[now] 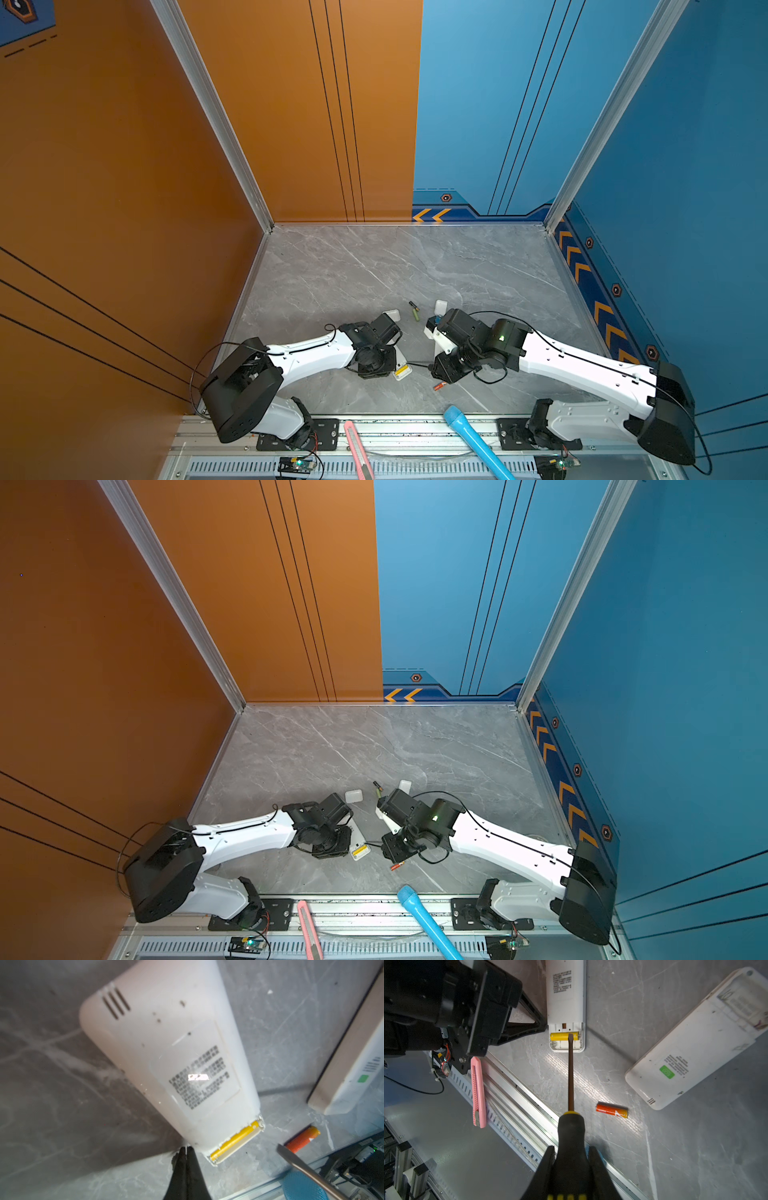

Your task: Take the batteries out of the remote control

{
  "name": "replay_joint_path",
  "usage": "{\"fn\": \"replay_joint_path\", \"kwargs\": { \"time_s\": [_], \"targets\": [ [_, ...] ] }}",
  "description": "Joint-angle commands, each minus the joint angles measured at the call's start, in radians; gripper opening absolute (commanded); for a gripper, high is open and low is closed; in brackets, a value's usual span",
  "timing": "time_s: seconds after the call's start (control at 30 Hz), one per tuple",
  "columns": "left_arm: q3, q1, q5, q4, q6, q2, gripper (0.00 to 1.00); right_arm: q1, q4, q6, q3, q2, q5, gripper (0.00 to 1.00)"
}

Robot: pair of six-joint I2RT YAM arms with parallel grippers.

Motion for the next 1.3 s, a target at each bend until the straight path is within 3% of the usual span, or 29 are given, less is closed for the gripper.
{"fn": "replay_joint_path", "kwargs": {
  "time_s": [0.0, 0.1, 0.17, 0.2, 0.27, 0.43, 0.6, 0.87, 1.27],
  "targets": [
    [-0.004, -0.004, 0.006, -0.080, 0.007, -0.110, 0.05, 0.045, 0.010, 0.027, -0.015, -0.025, 0.083, 0.00],
    [-0.001, 0.034, -0.032, -0.157, -0.005, -0.214, 0.06, 0.110, 0.009, 0.036, -0.019, -0.031, 0.172, 0.00],
    [0.021, 0.106, -0.048, -0.230, 0.011, -0.250, 0.08, 0.159, 0.009, 0.037, -0.020, -0.031, 0.236, 0.00],
    [0.037, 0.136, -0.052, -0.249, 0.026, -0.253, 0.12, 0.179, 0.008, 0.035, -0.019, -0.028, 0.262, 0.00],
    [0.073, 0.198, -0.038, -0.253, 0.062, -0.230, 0.29, 0.229, 0.030, 0.022, -0.021, -0.026, 0.317, 0.00],
    [0.144, 0.283, -0.005, -0.185, 0.131, -0.111, 0.52, 0.308, 0.057, -0.015, -0.024, 0.016, 0.384, 0.00],
    [0.155, 0.306, 0.010, -0.108, 0.159, -0.032, 0.55, 0.346, 0.074, -0.022, -0.016, 0.062, 0.401, 0.00],
    [0.130, 0.283, 0.050, 0.020, 0.100, 0.023, 0.64, 0.351, 0.095, -0.016, -0.032, 0.082, 0.423, 0.00],
    [0.138, 0.227, 0.027, 0.055, 0.064, 0.110, 0.64, 0.358, 0.105, 0.014, -0.069, 0.054, 0.414, 0.00]
  ]
}}
